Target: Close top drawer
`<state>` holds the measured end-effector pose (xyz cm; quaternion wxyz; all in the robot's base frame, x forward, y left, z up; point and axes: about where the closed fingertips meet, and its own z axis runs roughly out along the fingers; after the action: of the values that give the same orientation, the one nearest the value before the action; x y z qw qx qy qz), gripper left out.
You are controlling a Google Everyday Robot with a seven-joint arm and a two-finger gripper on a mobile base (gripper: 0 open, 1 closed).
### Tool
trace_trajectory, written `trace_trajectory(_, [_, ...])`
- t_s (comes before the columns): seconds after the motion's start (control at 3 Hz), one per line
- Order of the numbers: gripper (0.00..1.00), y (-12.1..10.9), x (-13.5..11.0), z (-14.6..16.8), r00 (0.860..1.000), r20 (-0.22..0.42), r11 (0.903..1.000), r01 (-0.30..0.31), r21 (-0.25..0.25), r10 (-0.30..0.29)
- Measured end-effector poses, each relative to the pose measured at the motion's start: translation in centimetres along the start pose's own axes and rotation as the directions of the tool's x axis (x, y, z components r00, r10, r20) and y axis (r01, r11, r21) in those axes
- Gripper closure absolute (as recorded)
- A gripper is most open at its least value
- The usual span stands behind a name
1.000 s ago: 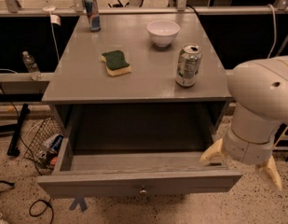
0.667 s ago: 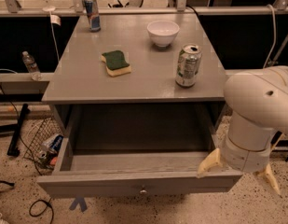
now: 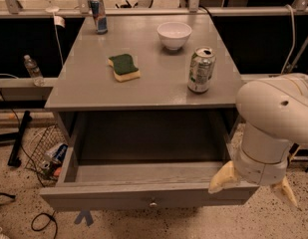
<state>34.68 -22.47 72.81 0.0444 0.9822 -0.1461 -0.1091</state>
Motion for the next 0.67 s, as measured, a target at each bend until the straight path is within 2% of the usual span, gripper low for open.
trace_trajectory(0.33, [0.0, -1.1, -0.8, 1.5, 0.992, 0.001, 0.9915, 0.127, -0.029, -0.127])
trace_trajectory(0.67, [0.0, -2.2, -1.4, 2.8, 0.974, 0.019, 0.9726, 0.228, -0.046, -0.227])
